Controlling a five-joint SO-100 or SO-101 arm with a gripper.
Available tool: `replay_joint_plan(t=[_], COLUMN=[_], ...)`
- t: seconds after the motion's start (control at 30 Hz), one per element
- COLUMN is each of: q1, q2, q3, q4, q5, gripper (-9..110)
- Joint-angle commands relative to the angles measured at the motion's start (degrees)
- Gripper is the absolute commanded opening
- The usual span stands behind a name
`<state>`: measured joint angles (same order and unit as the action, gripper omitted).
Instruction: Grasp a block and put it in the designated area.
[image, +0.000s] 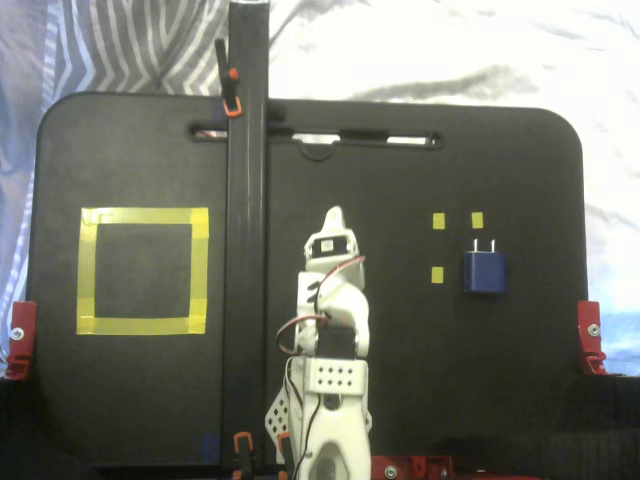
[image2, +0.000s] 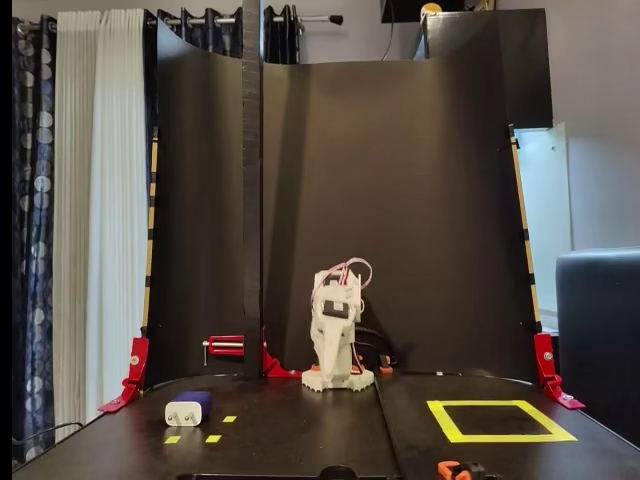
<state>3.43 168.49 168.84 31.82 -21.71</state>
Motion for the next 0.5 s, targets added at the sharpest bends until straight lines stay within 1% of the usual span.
replay_joint_plan(t=[0.0,0.13,0.23,0.37,0.47], q1=[0.6,1.2,1.4,2.2,2.7], q2=[-6.1,-14.9,-21.8,-29.4,-34.3], q3=[-7.0,-13.4,-19.4,-30.5,-39.3], q4=[-0.2,1.1,4.2,14.4,22.5], q5=[-5.2,-14.0,-21.7,-31.6,-36.0], gripper=[0,0,0,0,0])
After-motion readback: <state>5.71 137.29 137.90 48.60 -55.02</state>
